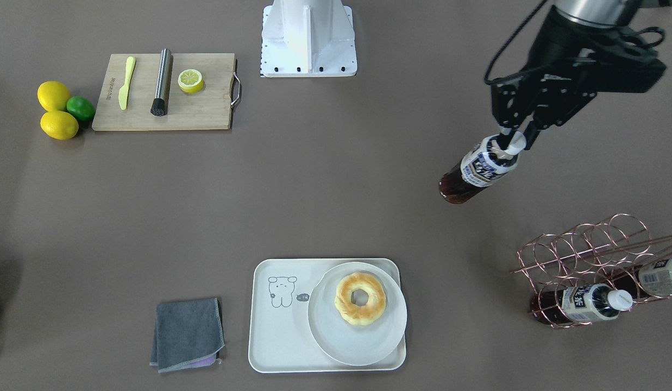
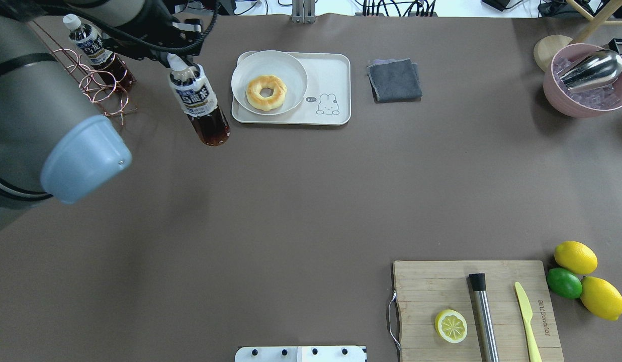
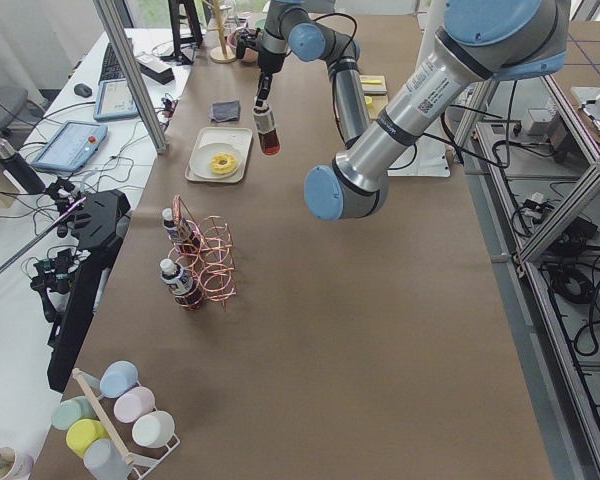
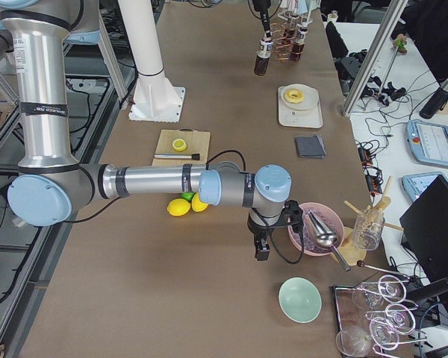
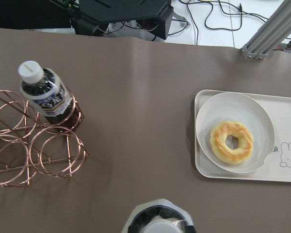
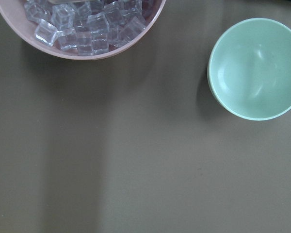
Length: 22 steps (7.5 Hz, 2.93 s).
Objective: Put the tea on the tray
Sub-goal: 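Carry the bottle with the left gripper and set it down before the tray, then open the left gripper and withdraw the left arm toward the rack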
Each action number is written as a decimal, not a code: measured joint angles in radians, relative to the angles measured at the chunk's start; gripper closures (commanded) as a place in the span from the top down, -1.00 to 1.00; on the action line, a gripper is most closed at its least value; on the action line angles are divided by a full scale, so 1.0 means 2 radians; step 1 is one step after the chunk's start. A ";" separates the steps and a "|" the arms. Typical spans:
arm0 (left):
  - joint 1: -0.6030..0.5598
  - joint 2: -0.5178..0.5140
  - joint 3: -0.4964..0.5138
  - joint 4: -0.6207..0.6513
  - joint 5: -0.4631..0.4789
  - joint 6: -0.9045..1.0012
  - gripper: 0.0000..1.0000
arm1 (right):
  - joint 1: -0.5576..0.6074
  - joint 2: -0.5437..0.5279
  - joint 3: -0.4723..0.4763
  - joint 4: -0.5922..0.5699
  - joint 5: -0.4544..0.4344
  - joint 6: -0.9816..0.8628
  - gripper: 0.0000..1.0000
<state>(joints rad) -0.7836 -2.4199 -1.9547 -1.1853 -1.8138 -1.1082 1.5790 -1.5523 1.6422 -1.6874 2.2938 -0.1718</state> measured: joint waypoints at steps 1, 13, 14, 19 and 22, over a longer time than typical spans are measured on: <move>0.035 -0.024 0.013 0.000 0.028 -0.024 -1.00 | 0.000 0.000 0.001 0.000 0.000 0.000 1.00; 0.163 -0.022 0.072 -0.076 0.145 -0.088 0.96 | 0.000 -0.002 0.001 0.000 0.001 0.000 1.00; 0.164 -0.017 0.072 -0.081 0.145 -0.087 0.96 | 0.000 -0.002 0.001 0.000 0.001 0.000 1.00; 0.129 -0.006 0.032 -0.088 0.112 -0.026 0.96 | 0.000 0.003 0.001 0.000 0.002 0.001 1.00; 0.028 0.051 0.006 -0.102 0.007 0.086 0.96 | 0.000 0.009 0.006 -0.003 0.002 0.001 1.00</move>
<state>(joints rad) -0.7278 -2.3173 -1.9436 -1.3903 -1.8000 -0.9365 1.5800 -1.5337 1.6539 -1.6933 2.2978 -0.1701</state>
